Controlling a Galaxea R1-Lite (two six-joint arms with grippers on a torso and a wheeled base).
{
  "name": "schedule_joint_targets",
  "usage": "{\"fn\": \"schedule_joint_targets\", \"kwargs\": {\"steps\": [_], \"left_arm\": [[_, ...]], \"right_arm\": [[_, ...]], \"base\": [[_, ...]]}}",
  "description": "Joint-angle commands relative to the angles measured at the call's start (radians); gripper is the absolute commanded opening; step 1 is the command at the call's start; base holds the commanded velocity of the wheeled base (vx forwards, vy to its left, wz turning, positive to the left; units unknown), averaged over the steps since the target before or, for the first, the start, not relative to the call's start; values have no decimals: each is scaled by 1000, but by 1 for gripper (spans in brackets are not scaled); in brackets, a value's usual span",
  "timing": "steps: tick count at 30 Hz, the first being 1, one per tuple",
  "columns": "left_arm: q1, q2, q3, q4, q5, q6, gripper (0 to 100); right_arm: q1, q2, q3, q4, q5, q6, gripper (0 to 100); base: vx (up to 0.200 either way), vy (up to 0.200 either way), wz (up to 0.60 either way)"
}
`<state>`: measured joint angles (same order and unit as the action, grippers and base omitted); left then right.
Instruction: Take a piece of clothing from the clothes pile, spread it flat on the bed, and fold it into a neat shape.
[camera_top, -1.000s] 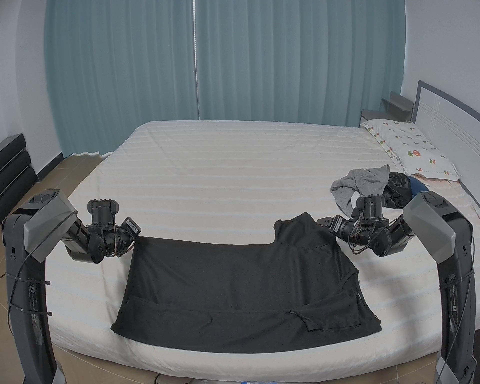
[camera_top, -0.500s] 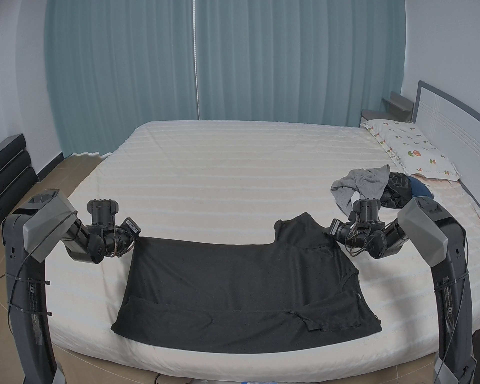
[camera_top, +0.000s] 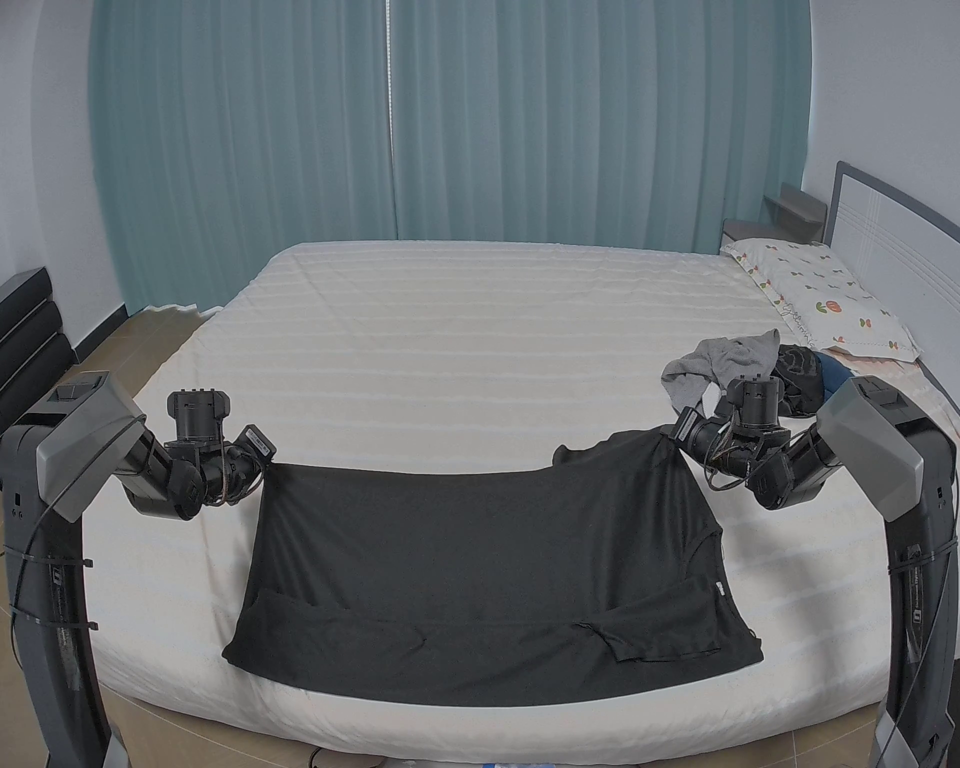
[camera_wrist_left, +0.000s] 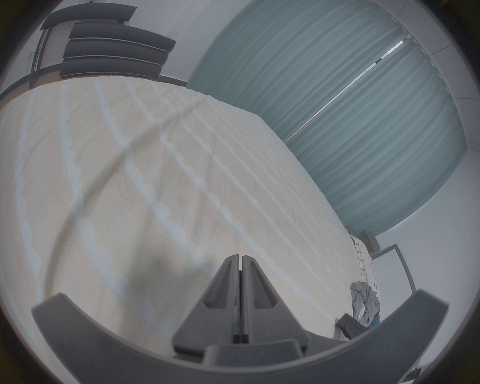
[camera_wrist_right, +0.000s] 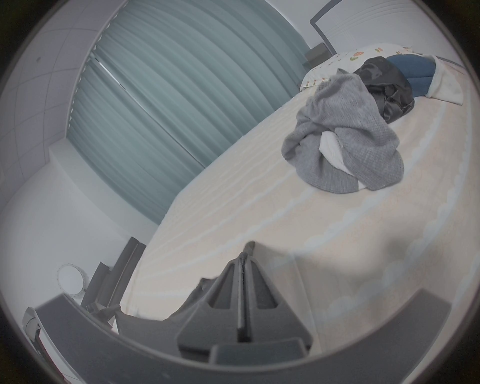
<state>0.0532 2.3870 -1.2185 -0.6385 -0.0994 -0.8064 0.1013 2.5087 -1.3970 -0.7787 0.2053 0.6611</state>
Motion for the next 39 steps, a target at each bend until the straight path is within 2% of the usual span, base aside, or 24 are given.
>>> {"fn": "schedule_joint_targets", "kwargs": {"steps": [1,7,17,23,30,32,39], "left_arm": [[7,-15,5,0,1,0,0],[20,-25,16,-1,1,0,0],[20,-25,30,0,-2,1,0],[20,-55,73,-1,-16,9,0],[22,-85,128,-4,-20,58,0],[22,-100,148,-4,-36,70,0],[25,-144,203,-4,-74,76,0]], "right_arm": [[-5,-25,43,-20,-1,-1,0],[-6,-30,70,-88,-9,8,0],[-8,-57,112,-86,2,8,0],[-22,-119,204,-83,69,6,0],[-37,-168,285,-86,103,0,0],[-43,-192,323,-91,126,0,0],[-46,-228,406,-93,143,-3,0]], "base": [[0,0,0],[0,0,0],[0,0,0],[0,0,0],[0,0,0],[0,0,0],[0,0,0]]}}
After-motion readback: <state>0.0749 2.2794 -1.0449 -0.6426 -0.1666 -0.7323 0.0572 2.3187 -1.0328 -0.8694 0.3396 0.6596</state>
